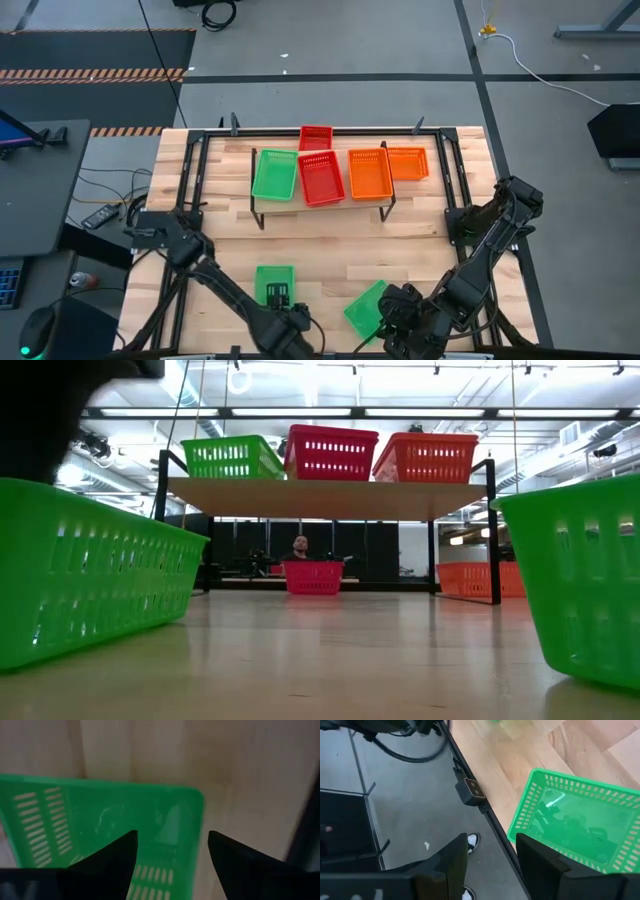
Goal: Stack baskets on shelf by color
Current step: Stack the left green bin on top of the other green bin on the shelf
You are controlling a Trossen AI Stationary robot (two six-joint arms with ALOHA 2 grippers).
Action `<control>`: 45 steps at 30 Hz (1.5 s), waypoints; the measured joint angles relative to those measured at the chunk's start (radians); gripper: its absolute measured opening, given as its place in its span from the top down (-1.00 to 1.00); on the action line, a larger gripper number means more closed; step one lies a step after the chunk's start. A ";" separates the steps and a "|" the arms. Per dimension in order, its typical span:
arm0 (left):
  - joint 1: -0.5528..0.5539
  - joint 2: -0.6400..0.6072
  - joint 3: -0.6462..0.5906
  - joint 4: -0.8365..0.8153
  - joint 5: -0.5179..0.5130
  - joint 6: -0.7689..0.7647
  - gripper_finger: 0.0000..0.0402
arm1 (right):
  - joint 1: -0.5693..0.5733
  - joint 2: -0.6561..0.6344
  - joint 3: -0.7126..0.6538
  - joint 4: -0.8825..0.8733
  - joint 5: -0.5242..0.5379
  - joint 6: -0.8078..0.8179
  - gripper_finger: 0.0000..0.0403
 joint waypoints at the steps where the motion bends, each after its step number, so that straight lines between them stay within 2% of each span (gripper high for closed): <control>1: 0.007 0.010 0.000 0.002 0.000 0.010 -0.24 | 0.001 0.000 0.000 0.000 0.000 0.000 0.14; 4: 0.027 0.037 0.000 0.008 0.010 0.032 -0.21 | 0.002 0.000 0.000 0.000 -0.002 0.001 0.14; 7: 0.050 0.070 0.000 0.039 0.062 0.063 -0.10 | 0.002 0.000 0.000 0.002 -0.012 0.001 0.14; 14: 0.085 0.104 0.000 0.105 0.131 0.071 0.42 | 0.011 0.000 0.000 0.001 -0.028 0.019 0.14; 19: 0.114 0.088 0.004 0.073 0.131 0.070 0.85 | 0.021 0.000 0.000 -0.001 -0.022 0.024 0.14; 21: 0.125 0.075 0.016 0.057 0.138 0.068 0.95 | 0.024 0.000 0.000 -0.006 -0.020 0.020 0.14; 32: 0.131 0.003 0.115 -0.066 0.089 -0.040 0.97 | 0.034 -0.001 0.001 -0.026 0.031 -0.007 0.14; 38: 0.129 -0.025 0.263 -0.214 0.033 -0.095 0.97 | 0.034 -0.001 0.001 -0.040 0.031 -0.035 0.14; 42: 0.129 -0.058 0.334 -0.207 -0.027 -0.078 0.97 | 0.032 -0.001 0.001 -0.051 0.031 -0.044 0.14; 45: 0.137 -0.114 0.314 -0.208 -0.045 -0.109 0.97 | 0.032 -0.001 0.001 -0.057 0.032 -0.053 0.14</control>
